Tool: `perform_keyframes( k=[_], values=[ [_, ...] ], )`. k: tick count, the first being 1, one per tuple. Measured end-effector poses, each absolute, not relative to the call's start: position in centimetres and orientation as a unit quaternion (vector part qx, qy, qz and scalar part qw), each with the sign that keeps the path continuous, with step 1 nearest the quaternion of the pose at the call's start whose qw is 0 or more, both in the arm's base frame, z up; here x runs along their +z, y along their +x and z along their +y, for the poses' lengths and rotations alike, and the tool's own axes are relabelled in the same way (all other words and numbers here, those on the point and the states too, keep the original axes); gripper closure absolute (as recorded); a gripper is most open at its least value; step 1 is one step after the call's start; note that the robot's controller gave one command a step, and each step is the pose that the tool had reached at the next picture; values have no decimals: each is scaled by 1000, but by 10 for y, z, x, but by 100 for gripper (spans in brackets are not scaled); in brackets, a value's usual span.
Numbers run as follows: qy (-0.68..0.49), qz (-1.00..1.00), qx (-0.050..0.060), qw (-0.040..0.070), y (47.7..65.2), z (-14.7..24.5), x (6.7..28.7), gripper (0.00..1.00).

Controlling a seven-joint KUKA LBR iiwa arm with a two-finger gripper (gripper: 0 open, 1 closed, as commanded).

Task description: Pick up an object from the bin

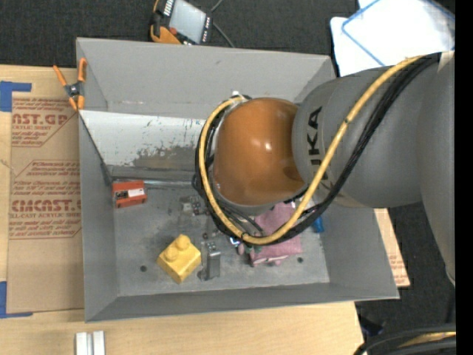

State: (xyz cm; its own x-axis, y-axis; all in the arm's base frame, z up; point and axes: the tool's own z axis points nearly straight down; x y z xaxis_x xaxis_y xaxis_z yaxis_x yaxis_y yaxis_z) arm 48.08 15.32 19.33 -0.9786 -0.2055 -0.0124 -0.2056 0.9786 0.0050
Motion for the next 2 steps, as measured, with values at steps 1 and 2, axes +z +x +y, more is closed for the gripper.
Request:
perform_keyframes(
  k=[1,2],
  values=[
    [-138,990,-1,-6,496,114,102,0],
    [-101,995,5,12,483,178,84,0]
  ],
)
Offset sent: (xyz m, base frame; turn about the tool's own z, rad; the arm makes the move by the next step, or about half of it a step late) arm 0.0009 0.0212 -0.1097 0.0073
